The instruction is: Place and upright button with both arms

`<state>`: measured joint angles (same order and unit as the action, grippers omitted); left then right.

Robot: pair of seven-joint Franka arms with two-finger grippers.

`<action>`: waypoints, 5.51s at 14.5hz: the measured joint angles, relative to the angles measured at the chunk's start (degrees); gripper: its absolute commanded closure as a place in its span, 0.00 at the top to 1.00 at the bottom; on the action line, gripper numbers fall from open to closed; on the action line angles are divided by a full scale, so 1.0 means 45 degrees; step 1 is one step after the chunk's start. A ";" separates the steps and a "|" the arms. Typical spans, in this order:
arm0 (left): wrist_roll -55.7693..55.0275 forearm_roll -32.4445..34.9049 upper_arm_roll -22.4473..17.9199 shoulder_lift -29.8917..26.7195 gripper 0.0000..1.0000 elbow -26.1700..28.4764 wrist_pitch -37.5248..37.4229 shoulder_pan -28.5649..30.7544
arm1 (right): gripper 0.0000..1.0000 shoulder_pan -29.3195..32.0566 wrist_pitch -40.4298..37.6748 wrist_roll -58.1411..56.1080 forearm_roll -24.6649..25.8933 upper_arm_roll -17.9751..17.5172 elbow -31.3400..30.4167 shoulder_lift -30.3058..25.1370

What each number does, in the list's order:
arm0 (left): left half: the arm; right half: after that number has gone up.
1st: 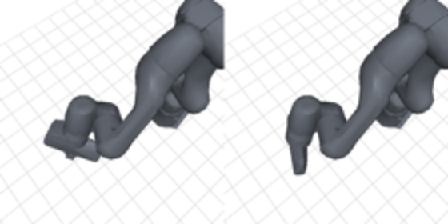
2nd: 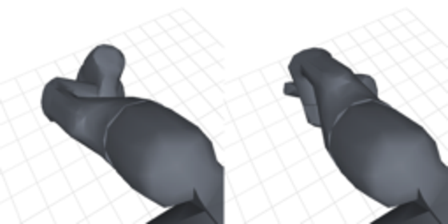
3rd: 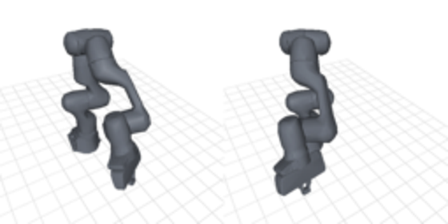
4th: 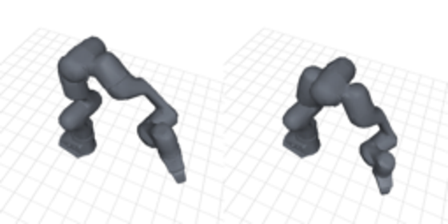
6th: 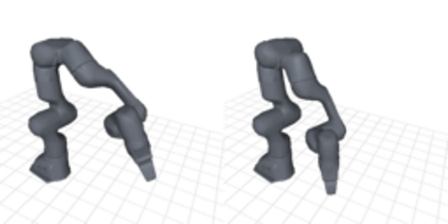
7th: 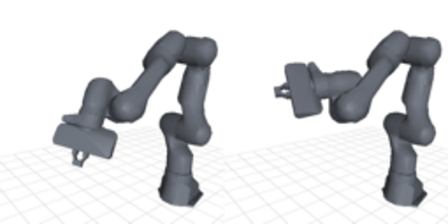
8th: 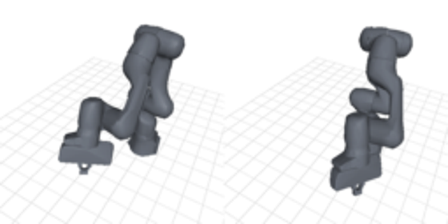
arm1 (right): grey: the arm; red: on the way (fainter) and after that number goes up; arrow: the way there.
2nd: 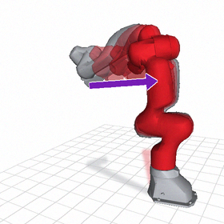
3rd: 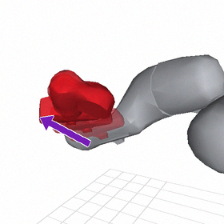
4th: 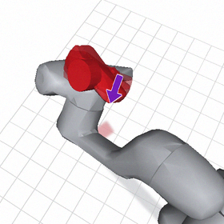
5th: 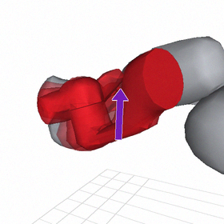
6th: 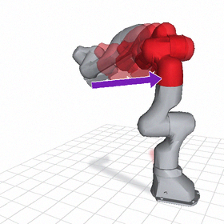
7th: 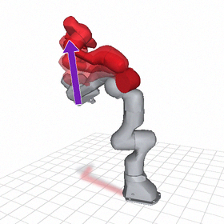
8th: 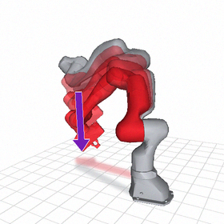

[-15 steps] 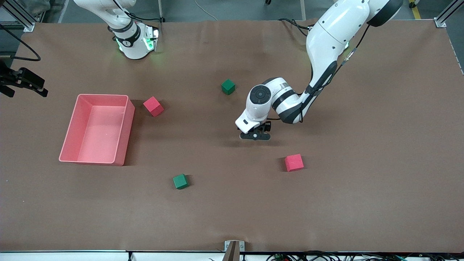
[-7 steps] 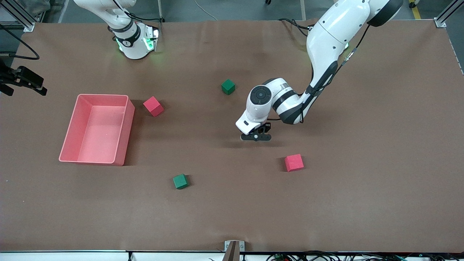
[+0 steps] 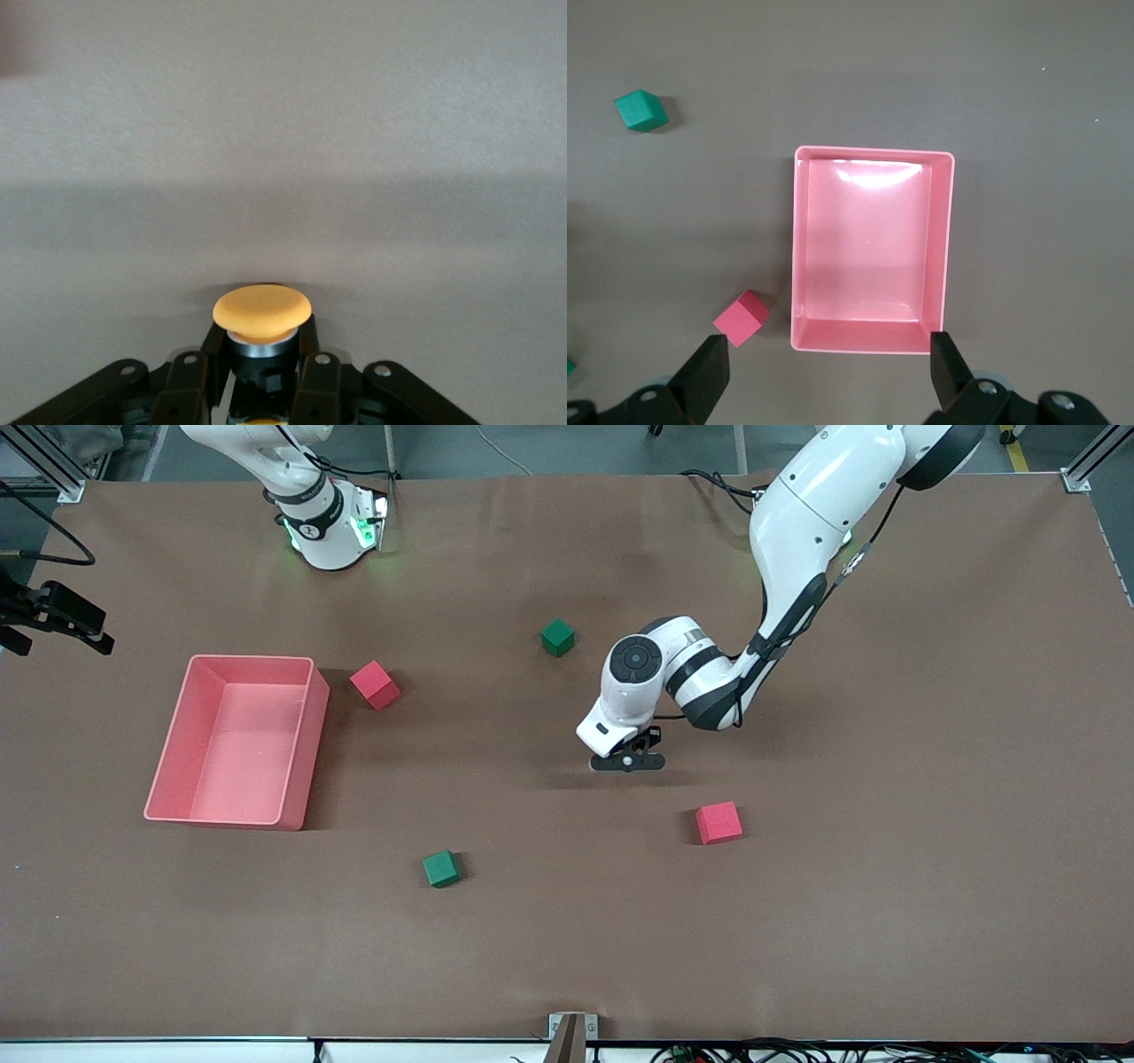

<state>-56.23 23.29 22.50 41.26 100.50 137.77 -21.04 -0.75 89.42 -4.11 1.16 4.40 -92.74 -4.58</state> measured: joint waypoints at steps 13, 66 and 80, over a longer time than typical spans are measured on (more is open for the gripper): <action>-0.5579 0.0038 -0.0069 -0.1880 0.00 -0.0850 -0.4174 0.1033 | 1.00 0.0024 -0.0223 0.0000 0.0000 0.0009 -0.0001 0.0000; -2.2636 1.8411 -0.1156 0.1160 1.00 0.4172 -1.1272 0.7313 | 1.00 0.0079 -0.0298 -0.0010 0.0000 -0.0144 -0.0022 0.0010; -2.0838 1.8243 -0.1134 0.0013 1.00 0.4099 -1.1863 0.7346 | 1.00 -0.0067 -0.0249 -0.0017 0.0000 -0.0195 -0.0022 0.0126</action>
<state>-150.00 105.38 17.40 41.32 118.95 84.38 12.02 -1.06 88.30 -4.18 1.16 3.52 -92.84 -4.01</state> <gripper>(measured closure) 0.000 0.000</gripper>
